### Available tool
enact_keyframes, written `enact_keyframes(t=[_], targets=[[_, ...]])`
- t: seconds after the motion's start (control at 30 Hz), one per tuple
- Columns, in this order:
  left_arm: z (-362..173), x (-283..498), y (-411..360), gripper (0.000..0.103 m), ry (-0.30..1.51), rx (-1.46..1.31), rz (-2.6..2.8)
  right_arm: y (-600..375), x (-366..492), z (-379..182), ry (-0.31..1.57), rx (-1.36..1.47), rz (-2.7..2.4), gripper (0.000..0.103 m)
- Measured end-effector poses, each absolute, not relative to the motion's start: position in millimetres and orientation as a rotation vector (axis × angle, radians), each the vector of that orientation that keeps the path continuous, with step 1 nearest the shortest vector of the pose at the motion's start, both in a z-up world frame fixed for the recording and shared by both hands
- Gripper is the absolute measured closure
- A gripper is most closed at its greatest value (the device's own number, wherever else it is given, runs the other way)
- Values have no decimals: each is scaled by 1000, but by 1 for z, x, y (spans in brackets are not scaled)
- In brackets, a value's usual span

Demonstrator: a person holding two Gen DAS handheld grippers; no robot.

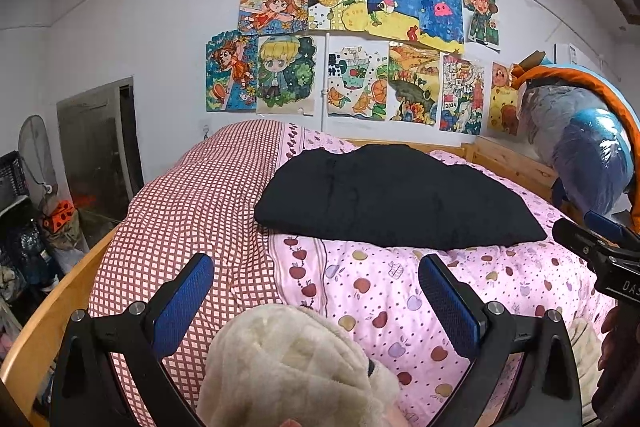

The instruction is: Fold large clothes

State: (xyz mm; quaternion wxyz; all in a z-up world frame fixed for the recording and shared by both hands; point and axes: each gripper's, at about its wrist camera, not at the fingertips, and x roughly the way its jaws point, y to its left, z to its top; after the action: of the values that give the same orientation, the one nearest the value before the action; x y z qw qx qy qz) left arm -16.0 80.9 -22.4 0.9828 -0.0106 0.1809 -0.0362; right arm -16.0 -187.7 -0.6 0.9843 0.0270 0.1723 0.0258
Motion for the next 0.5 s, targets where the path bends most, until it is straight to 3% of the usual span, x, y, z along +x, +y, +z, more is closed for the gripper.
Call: enact_keyframes(t=[0.5], targets=[[-34,-1,84,0,381,-27,-87,-179,-18,-5,363,10,-6,2]])
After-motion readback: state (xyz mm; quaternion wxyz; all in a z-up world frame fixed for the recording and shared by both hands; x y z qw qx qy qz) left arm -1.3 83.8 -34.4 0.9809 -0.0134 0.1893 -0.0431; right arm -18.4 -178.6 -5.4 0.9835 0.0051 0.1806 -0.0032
